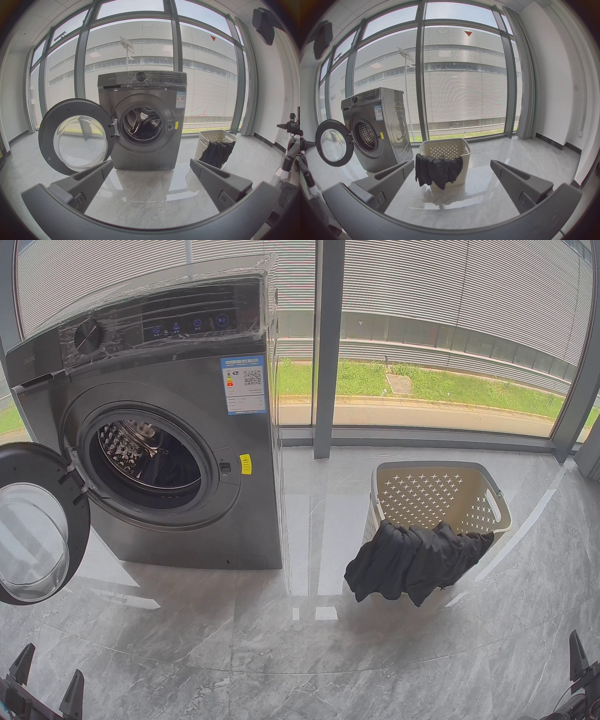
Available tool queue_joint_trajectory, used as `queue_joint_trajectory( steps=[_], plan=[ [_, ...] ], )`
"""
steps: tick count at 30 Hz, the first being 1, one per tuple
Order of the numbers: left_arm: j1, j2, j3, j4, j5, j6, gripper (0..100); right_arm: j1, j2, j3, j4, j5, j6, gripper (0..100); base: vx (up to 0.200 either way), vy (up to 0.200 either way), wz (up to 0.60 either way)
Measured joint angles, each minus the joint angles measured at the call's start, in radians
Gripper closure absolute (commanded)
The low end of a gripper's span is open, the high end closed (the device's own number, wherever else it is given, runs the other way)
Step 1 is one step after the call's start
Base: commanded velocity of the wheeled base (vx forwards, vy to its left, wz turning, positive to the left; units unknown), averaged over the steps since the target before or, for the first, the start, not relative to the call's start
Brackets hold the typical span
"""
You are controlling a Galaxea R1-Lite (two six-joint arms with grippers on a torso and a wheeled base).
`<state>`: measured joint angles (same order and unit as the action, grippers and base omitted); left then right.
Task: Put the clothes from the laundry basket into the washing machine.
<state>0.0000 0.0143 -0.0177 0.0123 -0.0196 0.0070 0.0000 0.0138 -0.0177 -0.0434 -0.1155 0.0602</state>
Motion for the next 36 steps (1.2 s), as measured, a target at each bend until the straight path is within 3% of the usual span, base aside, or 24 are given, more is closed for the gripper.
queue_joint_trajectory(
  steps=[4, 12, 26, 32, 36],
  plan=[
    [0.0, 0.0, 0.0, 0.0, -0.001, -0.001, 0, 0.0, 0.0, 0.0, -0.005, 0.005, -0.035, 0, 0.0, 0.0, 0.0],
    [0.0, 0.0, 0.0, 0.0, -0.001, -0.001, 0, 0.002, 0.0, 0.0, 0.005, 0.049, -0.001, 0, 0.0, -0.1, 0.0],
    [0.0, 0.001, 0.0, 0.001, 0.0, -0.001, 0, -0.001, 0.001, 0.0, 0.011, 0.049, -0.009, 0, 0.0, -0.2, 0.0],
    [0.0, 0.001, 0.0, 0.001, -0.002, -0.002, 0, 0.001, 0.001, 0.0, 0.01, 0.051, -0.011, 0, 0.0, 0.0, 0.0],
    [0.0, 0.001, 0.0, 0.0, -0.002, -0.003, 0, 0.002, 0.001, 0.0, 0.01, 0.051, -0.011, 0, 0.2, 0.0, 0.0]
  ],
)
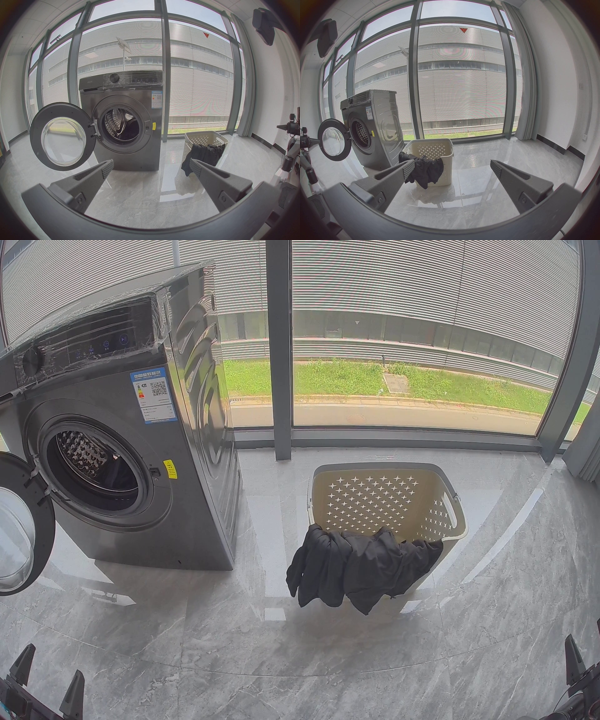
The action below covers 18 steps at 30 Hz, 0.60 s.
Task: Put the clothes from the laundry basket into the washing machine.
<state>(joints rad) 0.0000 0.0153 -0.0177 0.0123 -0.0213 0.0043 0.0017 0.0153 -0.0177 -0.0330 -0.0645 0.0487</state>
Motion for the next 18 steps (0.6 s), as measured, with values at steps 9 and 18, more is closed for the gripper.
queue_joint_trajectory(
  steps=[9, 18],
  plan=[
    [0.0, 0.0, 0.0, 0.0, 0.0, 0.001, 0, 0.0, 0.0, 0.0, 0.0, 0.0, -0.003, 0, 0.111, 0.0, 0.0],
    [0.0, 0.0, 0.0, 0.0, -0.001, -0.001, 0, 0.0, 0.0, 0.0, 0.0, 0.002, -0.003, 0, 0.089, 0.0, 0.0]
  ],
)
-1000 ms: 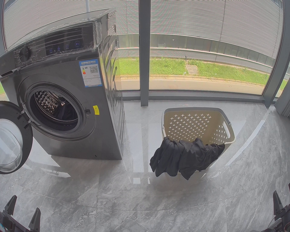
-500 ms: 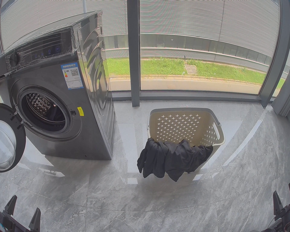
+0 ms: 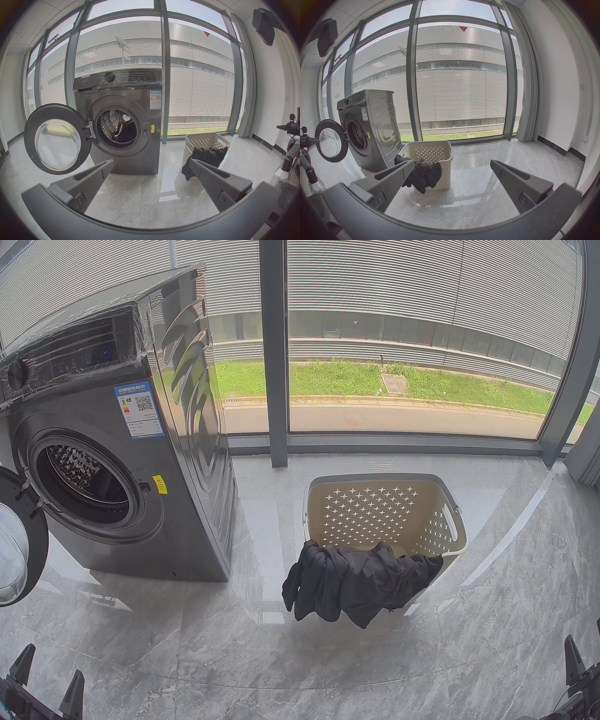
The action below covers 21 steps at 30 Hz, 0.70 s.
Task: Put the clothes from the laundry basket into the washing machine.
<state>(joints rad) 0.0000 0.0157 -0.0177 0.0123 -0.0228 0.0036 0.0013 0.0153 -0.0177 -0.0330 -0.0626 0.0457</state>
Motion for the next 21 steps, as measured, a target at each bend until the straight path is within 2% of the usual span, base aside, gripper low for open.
queue_joint_trajectory(
  steps=[8, 21],
  plan=[
    [0.0, 0.0, 0.0, 0.0, 0.001, 0.001, 0, 0.0, 0.0, 0.0, 0.0, 0.0, 0.0, 0, 0.2, 0.0, 0.0],
    [0.0, 0.0, 0.0, 0.0, 0.001, 0.002, 0, -0.001, 0.001, 0.0, 0.003, 0.006, -0.003, 0, 0.0, 0.0, 0.0]
  ],
)
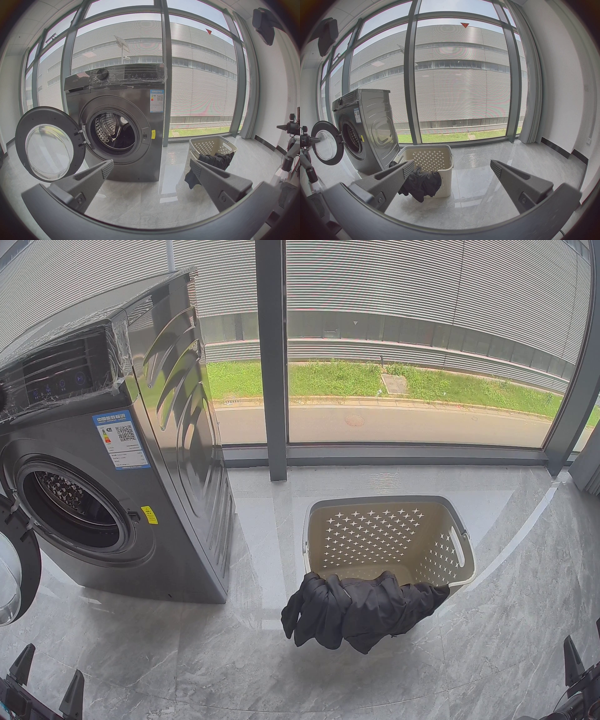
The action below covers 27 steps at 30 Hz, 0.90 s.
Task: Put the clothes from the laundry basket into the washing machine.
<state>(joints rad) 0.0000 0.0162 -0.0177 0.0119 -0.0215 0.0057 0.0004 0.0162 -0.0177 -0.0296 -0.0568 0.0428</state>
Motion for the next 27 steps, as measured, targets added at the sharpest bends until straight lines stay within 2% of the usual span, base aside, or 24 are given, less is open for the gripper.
queue_joint_trajectory(
  steps=[5, 14, 27],
  plan=[
    [0.0, 0.0, 0.0, 0.0, 0.0, -0.001, 0, 0.0, 0.0, 0.0, 0.0, -0.001, 0.003, 0, 0.0, 0.0, 0.0],
    [0.0, 0.0, 0.0, 0.0, 0.0, -0.001, 0, -0.001, 0.0, 0.0, 0.001, -0.001, 0.003, 0, 0.0, -0.2, 0.0],
    [0.0, 0.0, 0.0, 0.001, -0.001, -0.001, 0, -0.001, 0.0, 0.0, -0.014, -0.004, 0.004, 0, 0.0, 0.0, 0.0]
  ],
)
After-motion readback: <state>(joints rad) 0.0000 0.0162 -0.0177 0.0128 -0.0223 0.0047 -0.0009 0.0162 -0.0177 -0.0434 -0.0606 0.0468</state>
